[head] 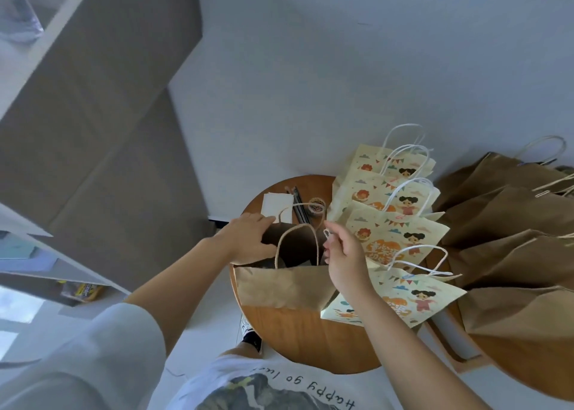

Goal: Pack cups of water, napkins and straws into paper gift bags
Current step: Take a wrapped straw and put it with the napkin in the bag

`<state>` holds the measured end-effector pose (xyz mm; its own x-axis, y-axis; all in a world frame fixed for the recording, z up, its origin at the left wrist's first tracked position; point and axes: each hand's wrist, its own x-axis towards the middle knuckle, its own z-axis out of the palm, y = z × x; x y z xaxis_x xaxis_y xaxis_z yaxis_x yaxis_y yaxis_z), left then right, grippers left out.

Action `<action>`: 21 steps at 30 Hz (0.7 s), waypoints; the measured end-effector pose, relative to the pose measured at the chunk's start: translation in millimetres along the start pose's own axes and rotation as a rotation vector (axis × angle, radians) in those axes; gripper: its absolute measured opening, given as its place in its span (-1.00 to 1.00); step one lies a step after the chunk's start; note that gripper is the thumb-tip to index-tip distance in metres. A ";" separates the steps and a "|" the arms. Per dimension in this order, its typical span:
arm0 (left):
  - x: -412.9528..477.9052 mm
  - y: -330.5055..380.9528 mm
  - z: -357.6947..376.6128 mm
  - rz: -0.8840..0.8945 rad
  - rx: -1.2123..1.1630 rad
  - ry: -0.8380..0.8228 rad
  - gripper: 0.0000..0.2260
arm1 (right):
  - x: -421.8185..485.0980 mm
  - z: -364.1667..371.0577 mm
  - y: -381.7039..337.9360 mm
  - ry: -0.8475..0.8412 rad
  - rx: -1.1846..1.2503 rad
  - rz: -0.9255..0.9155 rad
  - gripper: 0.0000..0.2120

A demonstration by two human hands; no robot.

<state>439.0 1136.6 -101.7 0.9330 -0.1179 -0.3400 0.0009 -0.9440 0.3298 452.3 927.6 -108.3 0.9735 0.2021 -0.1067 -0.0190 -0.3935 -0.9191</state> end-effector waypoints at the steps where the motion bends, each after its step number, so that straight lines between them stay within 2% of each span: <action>1: -2.7 -2.2 -1.9 0.007 -0.009 -0.039 -0.42 | -1.4 3.8 1.6 0.039 0.011 -0.024 -0.77; 4: -7.6 -3.8 -4.3 -0.047 0.155 -0.183 -0.14 | -8.9 17.4 6.3 0.054 0.007 -0.089 -0.83; 7: -8.4 4.9 -2.9 -0.063 0.310 -0.230 0.11 | -14.1 24.4 7.5 -0.008 -0.016 -0.101 -0.86; 10: -6.7 10.3 2.4 -0.060 0.428 -0.197 0.16 | -13.1 22.6 6.1 -0.028 -0.042 -0.129 -0.86; 13: -2.3 7.9 8.1 -0.092 0.458 -0.126 -0.10 | -12.0 19.2 8.9 -0.064 -0.111 -0.157 -0.87; 16: -1.5 5.5 8.8 -0.117 0.389 -0.037 -0.67 | -10.3 15.8 11.6 -0.109 -0.213 -0.174 -0.90; 17: -2.3 4.9 9.7 -0.123 0.380 -0.032 -0.77 | -9.1 14.9 11.1 -0.127 -0.237 -0.169 -0.90; 21: 0.2 9.2 13.0 -0.105 0.327 -0.041 -0.86 | -4.4 13.8 7.3 -0.166 -0.309 -0.196 -0.88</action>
<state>434.6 1123.9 -110.2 0.9188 -0.0211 -0.3941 -0.0256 -0.9997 -0.0062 444.8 936.2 -119.8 0.9013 0.4325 -0.0240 0.2575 -0.5795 -0.7732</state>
